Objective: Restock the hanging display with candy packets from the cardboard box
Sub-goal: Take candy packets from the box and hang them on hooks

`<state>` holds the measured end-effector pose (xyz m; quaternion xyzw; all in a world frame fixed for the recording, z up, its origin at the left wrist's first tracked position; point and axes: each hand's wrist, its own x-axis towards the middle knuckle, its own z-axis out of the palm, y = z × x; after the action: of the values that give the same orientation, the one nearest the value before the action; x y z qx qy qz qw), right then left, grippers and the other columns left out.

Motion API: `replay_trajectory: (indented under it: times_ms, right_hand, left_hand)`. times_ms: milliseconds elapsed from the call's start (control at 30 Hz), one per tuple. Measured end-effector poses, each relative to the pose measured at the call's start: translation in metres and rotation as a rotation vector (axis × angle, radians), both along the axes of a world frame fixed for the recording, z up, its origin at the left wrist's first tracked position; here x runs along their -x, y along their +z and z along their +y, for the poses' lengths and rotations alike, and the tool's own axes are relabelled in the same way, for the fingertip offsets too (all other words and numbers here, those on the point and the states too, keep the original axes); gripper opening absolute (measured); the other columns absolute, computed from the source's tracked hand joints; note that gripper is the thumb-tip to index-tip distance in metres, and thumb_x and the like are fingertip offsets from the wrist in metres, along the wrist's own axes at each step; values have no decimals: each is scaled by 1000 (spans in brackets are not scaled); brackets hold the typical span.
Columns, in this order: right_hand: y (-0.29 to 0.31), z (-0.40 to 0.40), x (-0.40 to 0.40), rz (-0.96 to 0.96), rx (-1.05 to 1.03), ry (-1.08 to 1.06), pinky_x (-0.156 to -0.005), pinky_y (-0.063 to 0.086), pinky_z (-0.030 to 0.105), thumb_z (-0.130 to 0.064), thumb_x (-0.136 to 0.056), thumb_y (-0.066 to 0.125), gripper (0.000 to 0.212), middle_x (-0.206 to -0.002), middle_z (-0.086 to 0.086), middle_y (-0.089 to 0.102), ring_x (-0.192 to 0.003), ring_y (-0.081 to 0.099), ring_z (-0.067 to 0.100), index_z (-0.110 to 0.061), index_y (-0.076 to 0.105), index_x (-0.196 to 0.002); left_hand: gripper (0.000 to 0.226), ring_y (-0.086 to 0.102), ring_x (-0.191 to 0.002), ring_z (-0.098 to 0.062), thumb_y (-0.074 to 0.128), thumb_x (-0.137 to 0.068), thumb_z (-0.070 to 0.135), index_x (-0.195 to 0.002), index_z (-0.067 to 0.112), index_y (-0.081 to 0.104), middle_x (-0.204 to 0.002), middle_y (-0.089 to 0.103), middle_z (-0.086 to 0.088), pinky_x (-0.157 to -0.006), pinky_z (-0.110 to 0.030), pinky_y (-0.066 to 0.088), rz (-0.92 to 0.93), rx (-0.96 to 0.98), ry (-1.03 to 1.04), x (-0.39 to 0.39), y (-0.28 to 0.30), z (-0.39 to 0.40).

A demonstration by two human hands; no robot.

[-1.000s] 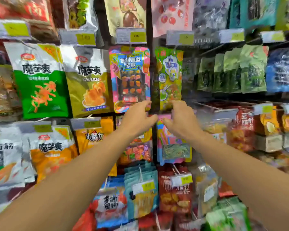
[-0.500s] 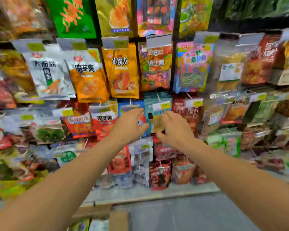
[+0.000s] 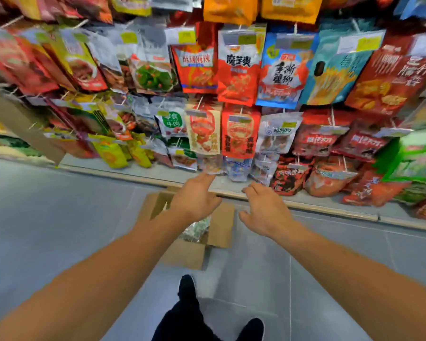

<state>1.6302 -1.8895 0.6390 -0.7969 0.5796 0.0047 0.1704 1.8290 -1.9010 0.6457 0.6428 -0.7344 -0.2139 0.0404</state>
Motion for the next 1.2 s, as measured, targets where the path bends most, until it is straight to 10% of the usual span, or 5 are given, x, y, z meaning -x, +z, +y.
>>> replay_trajectory:
  times_ms: [633, 1200]
  right_hand:
    - [-172, -92, -289, 124, -461, -50, -102, 44, 41, -35, -94, 53, 54, -143, 9, 42, -128, 43, 34, -12, 42, -142]
    - [-414, -137, -292, 144, -790, -163, -103, 43, 39, -29, -90, 56, 53, -137, 9, 42, -126, 46, 31, -12, 44, -139]
  left_hand:
    - [60, 56, -120, -28, 64, -88, 37, -142, 14, 47, -136, 57, -11, -98, -33, 45, 176, -424, 288, -308, -190, -66]
    - [65, 56, -110, -16, 63, -89, 36, -148, 22, 39, -141, 53, -3, -88, -25, 42, 307, -641, 459, -311, -417, -110]
